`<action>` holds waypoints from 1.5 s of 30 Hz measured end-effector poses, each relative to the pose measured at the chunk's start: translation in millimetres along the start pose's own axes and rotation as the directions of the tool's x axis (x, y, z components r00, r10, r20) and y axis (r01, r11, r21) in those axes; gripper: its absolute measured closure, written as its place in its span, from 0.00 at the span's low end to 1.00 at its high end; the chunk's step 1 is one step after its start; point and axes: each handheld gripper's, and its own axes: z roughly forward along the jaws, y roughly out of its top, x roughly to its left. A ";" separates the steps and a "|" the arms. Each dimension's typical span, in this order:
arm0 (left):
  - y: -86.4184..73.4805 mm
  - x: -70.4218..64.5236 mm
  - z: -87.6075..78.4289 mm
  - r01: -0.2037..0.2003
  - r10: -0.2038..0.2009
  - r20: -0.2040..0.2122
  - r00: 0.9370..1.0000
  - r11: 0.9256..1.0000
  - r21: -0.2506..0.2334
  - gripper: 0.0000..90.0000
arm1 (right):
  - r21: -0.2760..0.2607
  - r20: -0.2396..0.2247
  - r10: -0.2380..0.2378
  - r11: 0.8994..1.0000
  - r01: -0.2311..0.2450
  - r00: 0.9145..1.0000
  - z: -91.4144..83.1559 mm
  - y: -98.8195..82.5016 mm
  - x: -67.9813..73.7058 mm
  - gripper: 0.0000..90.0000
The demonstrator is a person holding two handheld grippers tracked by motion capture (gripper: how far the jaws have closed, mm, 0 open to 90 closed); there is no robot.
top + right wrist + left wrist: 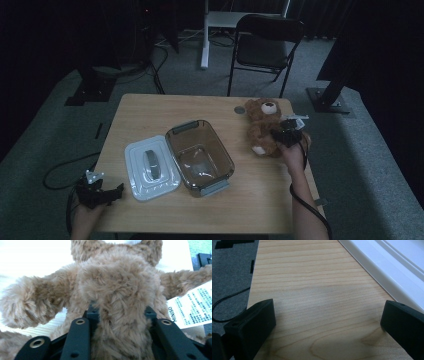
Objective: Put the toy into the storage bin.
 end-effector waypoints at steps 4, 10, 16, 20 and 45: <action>0.0 0.0 0.0 0.000 0.000 0.000 1.000 1.000 0.000 0.01 | -0.015 -0.014 0.016 1.000 -0.017 1.000 -4.7 1.1 -3.2 0.75; 0.0 -0.1 0.0 0.001 -0.001 0.000 1.000 1.000 0.000 0.01 | -0.028 -0.016 -0.006 1.000 0.006 1.000 -12.7 0.2 -0.6 0.77; 0.0 0.0 0.0 0.000 0.000 0.000 1.000 1.000 0.000 0.01 | -0.041 -0.033 -0.002 0.999 0.001 0.999 -20.0 -2.1 0.6 0.79; 0.0 -0.1 0.0 0.001 -0.001 0.000 1.000 1.000 0.000 0.01 | -0.051 -0.036 0.001 0.999 -0.003 0.999 -26.6 -3.1 1.4 0.79; 0.0 -0.6 0.2 0.005 -0.005 -0.003 1.000 1.000 -0.001 0.01 | -0.234 -0.110 -0.103 0.969 0.075 0.989 -121.8 20.2 51.2 0.80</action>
